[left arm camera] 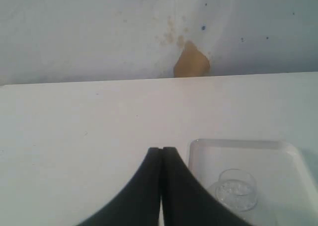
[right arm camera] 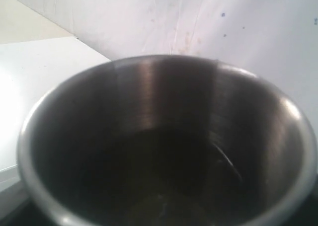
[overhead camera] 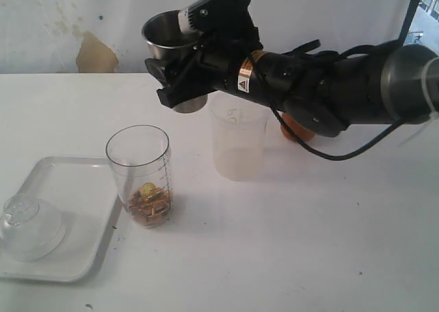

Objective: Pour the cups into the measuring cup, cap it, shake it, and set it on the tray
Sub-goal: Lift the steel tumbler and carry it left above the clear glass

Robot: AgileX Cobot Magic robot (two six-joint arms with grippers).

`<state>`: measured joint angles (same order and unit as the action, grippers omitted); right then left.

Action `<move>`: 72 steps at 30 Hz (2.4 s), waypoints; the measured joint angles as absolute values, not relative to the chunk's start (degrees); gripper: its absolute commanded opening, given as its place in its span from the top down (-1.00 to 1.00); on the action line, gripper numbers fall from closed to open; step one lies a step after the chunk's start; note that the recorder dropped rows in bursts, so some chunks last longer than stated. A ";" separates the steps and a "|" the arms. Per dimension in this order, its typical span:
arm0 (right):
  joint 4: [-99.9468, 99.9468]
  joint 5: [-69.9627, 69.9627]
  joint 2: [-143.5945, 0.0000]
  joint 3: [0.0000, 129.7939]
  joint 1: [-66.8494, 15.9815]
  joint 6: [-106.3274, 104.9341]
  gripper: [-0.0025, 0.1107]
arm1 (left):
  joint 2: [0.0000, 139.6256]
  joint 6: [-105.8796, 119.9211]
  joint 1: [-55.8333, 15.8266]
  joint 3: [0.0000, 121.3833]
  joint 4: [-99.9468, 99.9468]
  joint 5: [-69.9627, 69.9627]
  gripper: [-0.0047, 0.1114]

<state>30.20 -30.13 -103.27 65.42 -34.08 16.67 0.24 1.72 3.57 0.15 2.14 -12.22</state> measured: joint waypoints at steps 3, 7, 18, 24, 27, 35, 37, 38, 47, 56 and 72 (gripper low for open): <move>32.27 -30.13 -104.51 67.03 -34.21 16.67 0.96 | 0.24 1.72 3.57 0.15 2.14 -12.22 0.92; 33.67 -30.13 -106.57 68.48 -34.21 16.67 0.96 | 0.24 1.72 3.57 0.15 2.14 -12.22 0.92; 38.27 -30.13 -107.77 70.04 -34.21 11.80 0.96 | 0.24 1.72 3.57 0.15 2.14 -12.22 0.92; 38.74 -29.68 -107.77 70.04 -34.21 9.28 0.96 | 0.24 1.72 3.57 0.15 2.14 -12.22 0.92; 39.11 -29.14 -107.77 70.04 -34.21 8.23 0.96 | 0.24 1.72 3.57 0.15 2.14 -12.22 0.92; 40.96 -27.57 -107.77 70.04 -34.31 5.35 0.96 | 0.24 1.72 3.57 0.15 2.14 -12.22 0.92; 41.67 -27.57 -107.77 70.04 -34.31 4.86 0.96 | 0.24 1.72 3.57 0.15 2.14 -12.22 0.92; 42.10 -27.57 -107.77 70.04 -34.31 4.58 0.96 | 0.24 1.72 3.57 0.15 2.14 -12.22 0.92; 42.63 -27.57 -107.77 70.04 -34.31 -0.54 0.96 | 0.24 1.72 3.57 0.15 2.14 -12.22 0.92; 46.30 -28.67 -107.77 70.04 -34.31 -0.64 0.96 | 0.24 1.72 3.57 0.15 2.14 -12.22 0.92; 49.24 -35.25 -107.77 70.04 -30.47 4.30 0.96 | 0.24 1.72 3.57 0.15 2.14 -12.22 0.92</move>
